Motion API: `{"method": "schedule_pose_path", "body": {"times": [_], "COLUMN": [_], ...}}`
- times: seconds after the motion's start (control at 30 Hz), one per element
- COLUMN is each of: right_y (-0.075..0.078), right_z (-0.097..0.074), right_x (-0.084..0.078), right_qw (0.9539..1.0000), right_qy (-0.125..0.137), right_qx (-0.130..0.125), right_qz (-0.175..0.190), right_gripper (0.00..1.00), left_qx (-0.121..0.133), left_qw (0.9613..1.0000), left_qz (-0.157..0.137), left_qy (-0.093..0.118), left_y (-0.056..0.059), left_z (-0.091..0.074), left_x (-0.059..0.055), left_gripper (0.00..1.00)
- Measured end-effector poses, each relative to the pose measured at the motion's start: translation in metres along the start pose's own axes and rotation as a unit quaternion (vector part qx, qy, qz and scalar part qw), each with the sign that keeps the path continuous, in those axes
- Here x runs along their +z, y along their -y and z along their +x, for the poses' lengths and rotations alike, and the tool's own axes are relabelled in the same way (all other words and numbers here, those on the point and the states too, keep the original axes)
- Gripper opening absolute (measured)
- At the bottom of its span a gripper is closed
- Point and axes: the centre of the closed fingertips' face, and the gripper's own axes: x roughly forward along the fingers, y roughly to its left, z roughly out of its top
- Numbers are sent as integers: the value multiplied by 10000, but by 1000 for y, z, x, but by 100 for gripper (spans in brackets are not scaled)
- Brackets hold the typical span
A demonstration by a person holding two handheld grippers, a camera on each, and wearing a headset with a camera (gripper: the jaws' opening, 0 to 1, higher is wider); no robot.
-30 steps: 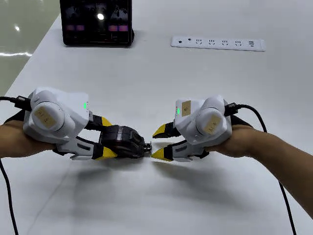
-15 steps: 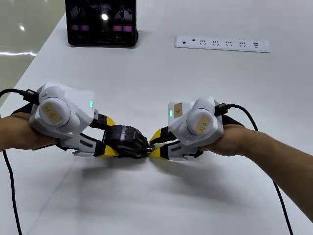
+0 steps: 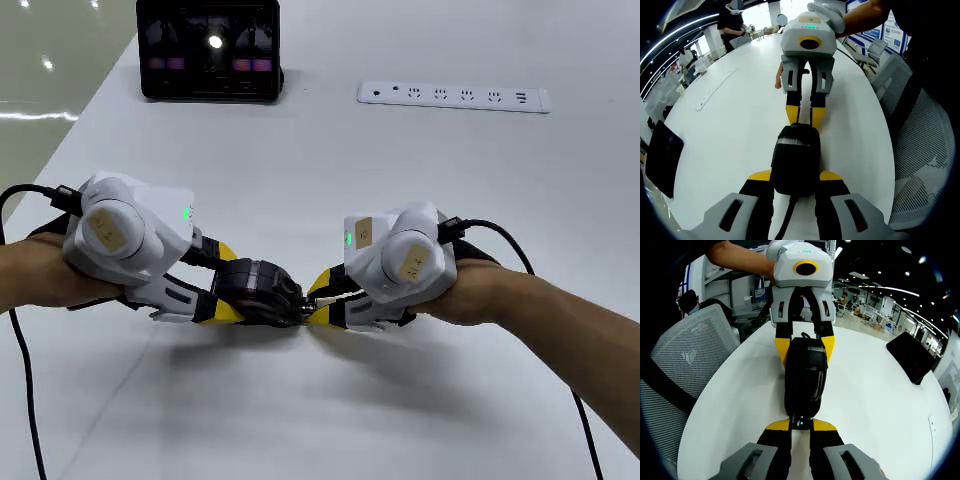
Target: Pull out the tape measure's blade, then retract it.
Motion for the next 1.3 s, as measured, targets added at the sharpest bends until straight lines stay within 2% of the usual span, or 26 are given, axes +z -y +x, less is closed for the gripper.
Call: {"method": "schedule_pose_path", "body": {"times": [0.53,1.3], "right_y": [-3,-6], "right_z": [-2,-16], "right_x": [-3,-17], "right_qw": [10000,9999], "right_qy": [-27,-106], "right_qx": [16,-2], "right_qz": [-2,-4], "right_gripper": [9,10], "left_qx": [-48,-91], "left_qw": [10000,9999], "left_qz": [3,66], "left_qy": [-6,-45], "left_y": [2,2], "left_z": [2,2], "left_x": [2,1], "left_gripper": [25,25]}}
